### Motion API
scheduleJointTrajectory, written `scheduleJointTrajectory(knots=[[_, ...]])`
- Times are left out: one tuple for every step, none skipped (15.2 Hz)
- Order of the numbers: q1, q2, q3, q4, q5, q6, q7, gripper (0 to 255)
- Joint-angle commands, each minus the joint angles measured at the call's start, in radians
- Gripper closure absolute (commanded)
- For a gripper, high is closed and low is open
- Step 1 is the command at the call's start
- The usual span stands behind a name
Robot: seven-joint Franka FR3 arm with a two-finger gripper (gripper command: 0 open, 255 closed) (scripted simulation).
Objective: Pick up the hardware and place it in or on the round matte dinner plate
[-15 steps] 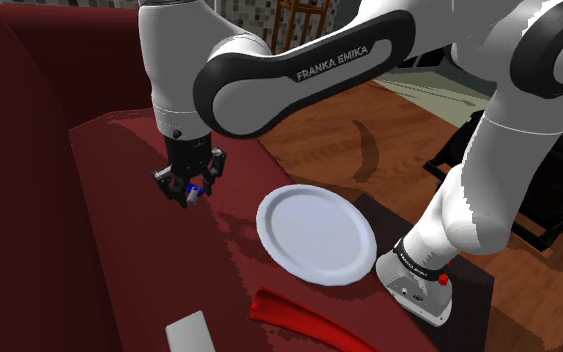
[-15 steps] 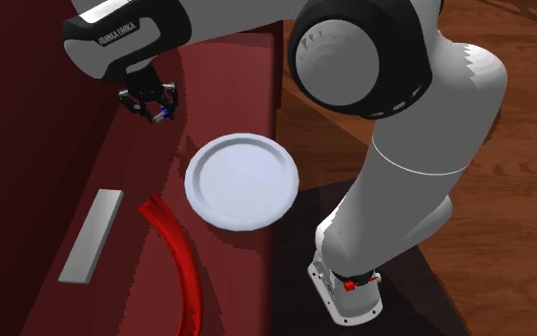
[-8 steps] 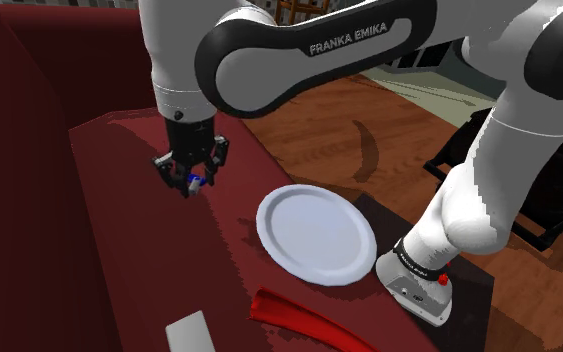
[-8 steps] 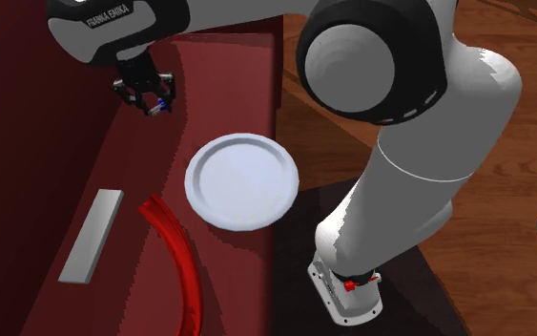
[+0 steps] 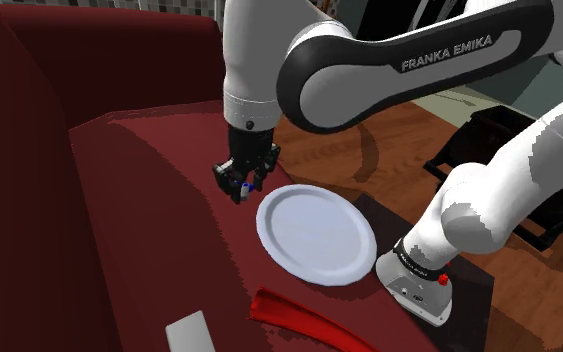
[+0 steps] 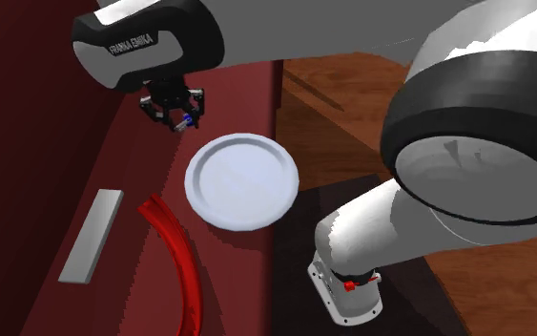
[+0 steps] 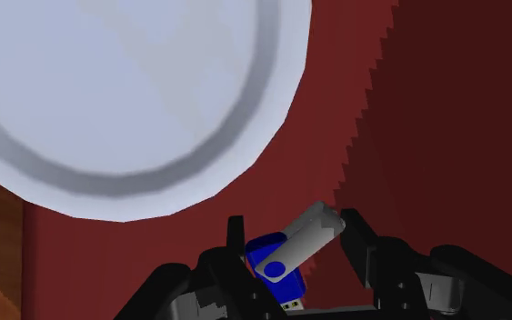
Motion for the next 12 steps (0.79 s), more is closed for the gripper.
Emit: scheduleJointTrajectory(knots=[[0.011, -0.09, -0.017, -0.085, 0.047, 0.003, -0.035, 255], [0.018, -0.136, -0.027, -0.124, 0.067, -0.001, -0.051, 255], [0.028, -0.181, -0.038, -0.162, 0.086, -0.007, -0.066, 255], [0.039, -0.226, -0.05, -0.199, 0.102, -0.014, -0.08, 255], [0.051, -0.271, -0.062, -0.235, 0.118, -0.023, -0.093, 255], [0.062, -0.316, -0.073, -0.271, 0.132, -0.033, -0.105, 255], [0.074, -0.362, -0.085, -0.305, 0.144, -0.045, -0.116, 255], [0.087, -0.408, -0.097, -0.339, 0.154, -0.058, -0.126, 255], [0.1, -0.454, -0.109, -0.371, 0.163, -0.073, -0.134, 255], [0.113, -0.501, -0.121, -0.403, 0.171, -0.09, -0.141, 255], [0.126, -0.549, -0.133, -0.434, 0.177, -0.109, -0.148, 255], [0.139, -0.597, -0.145, -0.464, 0.182, -0.129, -0.153, 255]])
